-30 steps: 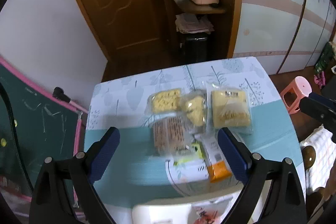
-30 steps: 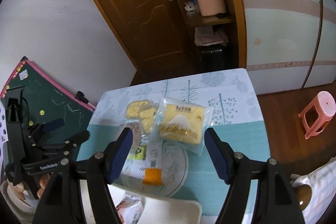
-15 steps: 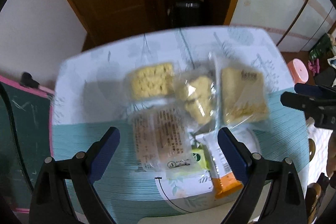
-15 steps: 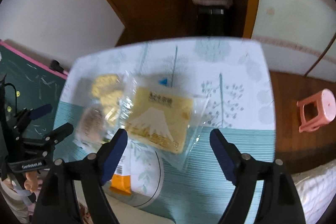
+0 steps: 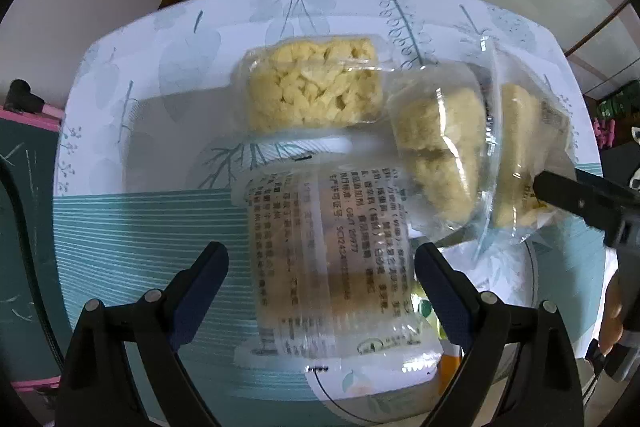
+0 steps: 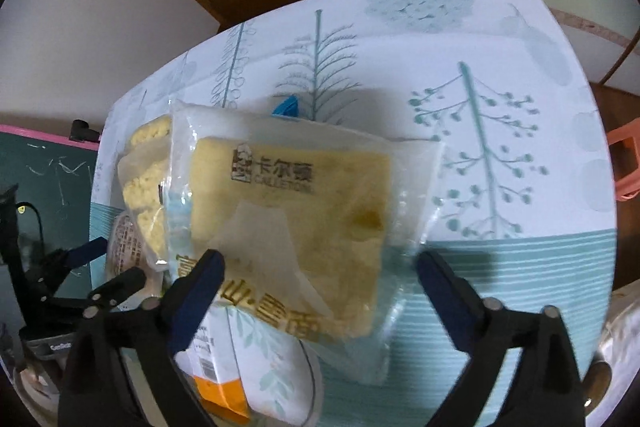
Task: Organize snacks
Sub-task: 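Grasp the clear text-printed bag with the left tool while the right tool grasps the CALLETON bread pack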
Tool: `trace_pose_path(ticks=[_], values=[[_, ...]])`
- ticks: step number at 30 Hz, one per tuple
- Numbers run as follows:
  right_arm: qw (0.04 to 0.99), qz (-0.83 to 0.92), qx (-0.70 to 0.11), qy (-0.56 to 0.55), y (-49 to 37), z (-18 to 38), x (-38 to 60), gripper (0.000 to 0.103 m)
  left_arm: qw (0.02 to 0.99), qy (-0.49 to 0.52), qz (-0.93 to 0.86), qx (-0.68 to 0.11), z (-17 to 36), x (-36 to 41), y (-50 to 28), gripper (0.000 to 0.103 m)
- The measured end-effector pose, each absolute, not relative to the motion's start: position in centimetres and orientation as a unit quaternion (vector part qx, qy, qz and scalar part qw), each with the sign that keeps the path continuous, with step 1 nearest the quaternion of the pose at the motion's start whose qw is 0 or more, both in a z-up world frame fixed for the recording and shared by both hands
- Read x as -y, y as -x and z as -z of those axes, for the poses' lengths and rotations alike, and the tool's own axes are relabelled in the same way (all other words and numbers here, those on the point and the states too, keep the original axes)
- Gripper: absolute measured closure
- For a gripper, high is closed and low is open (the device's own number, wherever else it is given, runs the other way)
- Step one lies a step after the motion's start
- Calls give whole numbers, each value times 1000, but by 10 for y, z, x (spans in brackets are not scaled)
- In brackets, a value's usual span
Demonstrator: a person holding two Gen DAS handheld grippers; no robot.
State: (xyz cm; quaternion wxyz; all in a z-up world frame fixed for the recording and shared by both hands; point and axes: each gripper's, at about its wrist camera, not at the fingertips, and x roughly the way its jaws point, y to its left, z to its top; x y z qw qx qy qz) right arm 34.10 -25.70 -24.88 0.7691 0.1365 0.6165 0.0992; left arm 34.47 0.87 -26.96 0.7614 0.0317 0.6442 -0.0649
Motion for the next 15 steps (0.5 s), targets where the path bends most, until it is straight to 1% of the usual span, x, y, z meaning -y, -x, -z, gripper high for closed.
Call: trace_pose_path(ticks=[3,5,6,7,8,9,10,12,15], values=[[776,-91,-614,-116,-341,249,251,1,754,-25,66,-653,280,-8,-348,9],[781,-99,-608,-105,-339,246,247,9,749,-23,68,-658,286,-7,-349,10],[785,-99,-604,-100,-338,243,247,21,746,-30,68,-662,291,-6,-348,12],[789,-99,-598,-99,-337,240,246,33,744,-31,70,-664,293,-6,-348,19],[790,-108,-595,-100,-335,238,245,37,747,-37,66,-661,293,-5,-347,23],[793,-112,-591,-97,-333,237,244,45,751,-39,63,-656,291,-5,-346,25],[798,-111,-586,-91,-331,235,243,50,757,-43,58,-650,288,-5,-345,31],[809,-105,-574,-75,-325,231,241,55,761,-48,52,-644,285,-6,-342,36],[815,-105,-566,-67,-318,225,236,64,769,-56,41,-635,277,-9,-336,39]])
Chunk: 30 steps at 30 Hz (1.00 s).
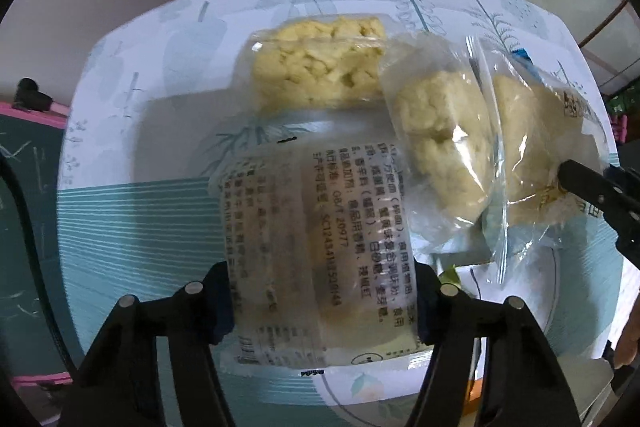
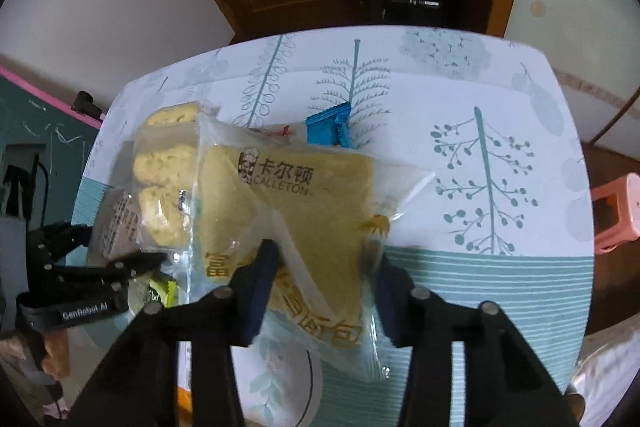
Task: Organize snacks
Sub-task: 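Grasp the clear text-printed bag with the left tool while the right tool grasps the CALLETON bread pack, then carry both packs into the white tray and open both tools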
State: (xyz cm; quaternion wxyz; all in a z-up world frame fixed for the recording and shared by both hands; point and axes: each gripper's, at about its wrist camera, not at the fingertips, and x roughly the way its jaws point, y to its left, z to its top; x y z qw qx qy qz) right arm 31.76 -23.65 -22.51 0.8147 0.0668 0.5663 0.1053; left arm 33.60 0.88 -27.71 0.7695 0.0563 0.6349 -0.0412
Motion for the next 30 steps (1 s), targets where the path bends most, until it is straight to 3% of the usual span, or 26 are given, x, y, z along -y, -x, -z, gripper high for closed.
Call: trace_pose_path(ticks=[19,30], values=[[883,-116,-455,-11,-226,108,204,68,886,-95,25,-454,130,-22,-223,39],[910,-113,-398,-35,-147,51,196,68,903,-104,29,-416,75,-34,-135,39]])
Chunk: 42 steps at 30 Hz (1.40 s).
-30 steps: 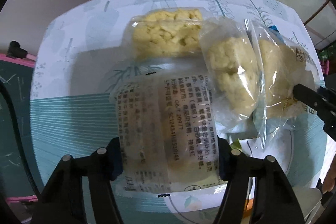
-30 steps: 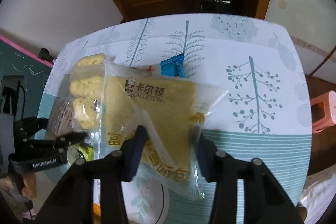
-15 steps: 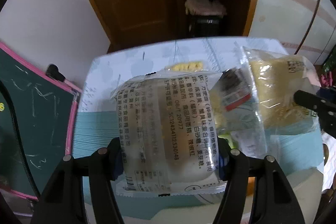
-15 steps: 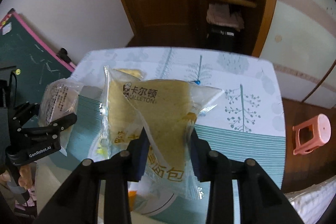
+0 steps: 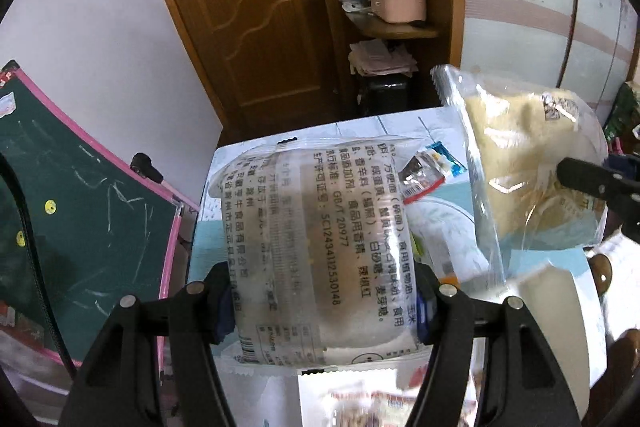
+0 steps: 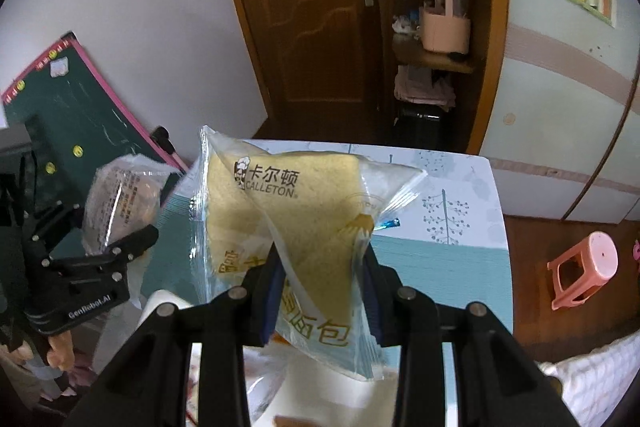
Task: Organize snacks
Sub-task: 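Carry both packs into the white tray and open both tools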
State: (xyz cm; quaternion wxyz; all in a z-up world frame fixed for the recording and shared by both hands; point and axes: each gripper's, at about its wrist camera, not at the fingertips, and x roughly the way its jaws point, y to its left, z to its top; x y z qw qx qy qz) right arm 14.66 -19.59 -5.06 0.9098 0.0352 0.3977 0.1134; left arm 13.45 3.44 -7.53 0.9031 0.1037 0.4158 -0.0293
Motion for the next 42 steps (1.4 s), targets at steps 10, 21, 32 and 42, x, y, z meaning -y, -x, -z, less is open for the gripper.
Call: trace_pose_path(ticks=[10,21,32,42], values=[[918,-100,-372,-88,-71,43,196,68,911,-113,34,-395,66,-34,-55,39],[912,-84,-383,-124,-11,72,188,68,916,-107,17,-386,80,-39,-10,38],[909,-54,-393,-126,15,92,191,67,911,-107,13,-398,105,-39,10,38],[891,-18,-435,-129,12,130,201,66,885,-96,36,-454,160,-38,15,37]])
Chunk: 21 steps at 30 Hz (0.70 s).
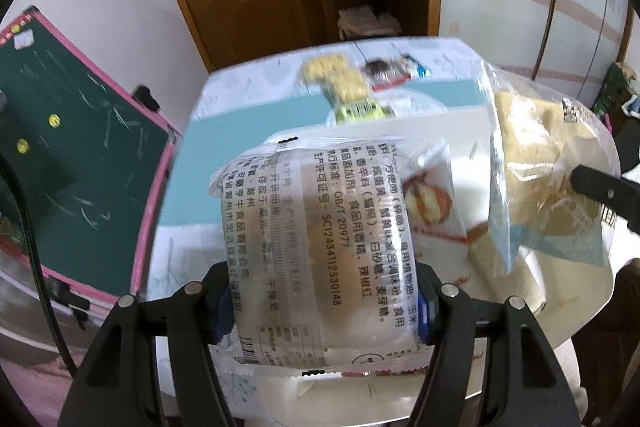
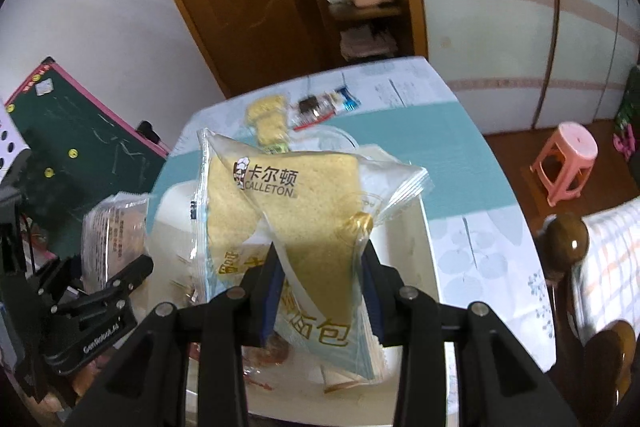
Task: Organize snacks
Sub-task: 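Carry both packs into the white tray and open both tools, then move both tools back toward the remaining snacks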
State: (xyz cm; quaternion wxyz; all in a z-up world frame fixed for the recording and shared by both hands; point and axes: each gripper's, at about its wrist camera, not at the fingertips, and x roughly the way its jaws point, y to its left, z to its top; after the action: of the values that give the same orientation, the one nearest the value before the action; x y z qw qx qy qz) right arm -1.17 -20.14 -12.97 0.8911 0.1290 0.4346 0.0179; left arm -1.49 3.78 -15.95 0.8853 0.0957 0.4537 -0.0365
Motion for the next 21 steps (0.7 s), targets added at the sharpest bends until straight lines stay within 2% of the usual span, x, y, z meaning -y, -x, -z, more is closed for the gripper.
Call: trace_pose_path(ticks=[3,5,8,10,11,21], values=[[885,-12,-447,-129,11,137,204,64,880,-94,42,-464,170,-38,16,32],[880,-7,-457,-128,8,142,204,61,876,-85,48,-473,175,-39,16,21],[877,-5,-459,-139,9,147,204,45,871,-65,53,-484,181,-42,15,15],[882,0,-448,-146,13,145,204,28,874,-59,47,-480,179,-45,14,11],[885,0,-443,-141,14,144,202,26,876,-54,44,-477,177,-46,14,11],[885,-5,-455,-102,13,144,183,25,889,-17,26,-458,167,-62,12,11]])
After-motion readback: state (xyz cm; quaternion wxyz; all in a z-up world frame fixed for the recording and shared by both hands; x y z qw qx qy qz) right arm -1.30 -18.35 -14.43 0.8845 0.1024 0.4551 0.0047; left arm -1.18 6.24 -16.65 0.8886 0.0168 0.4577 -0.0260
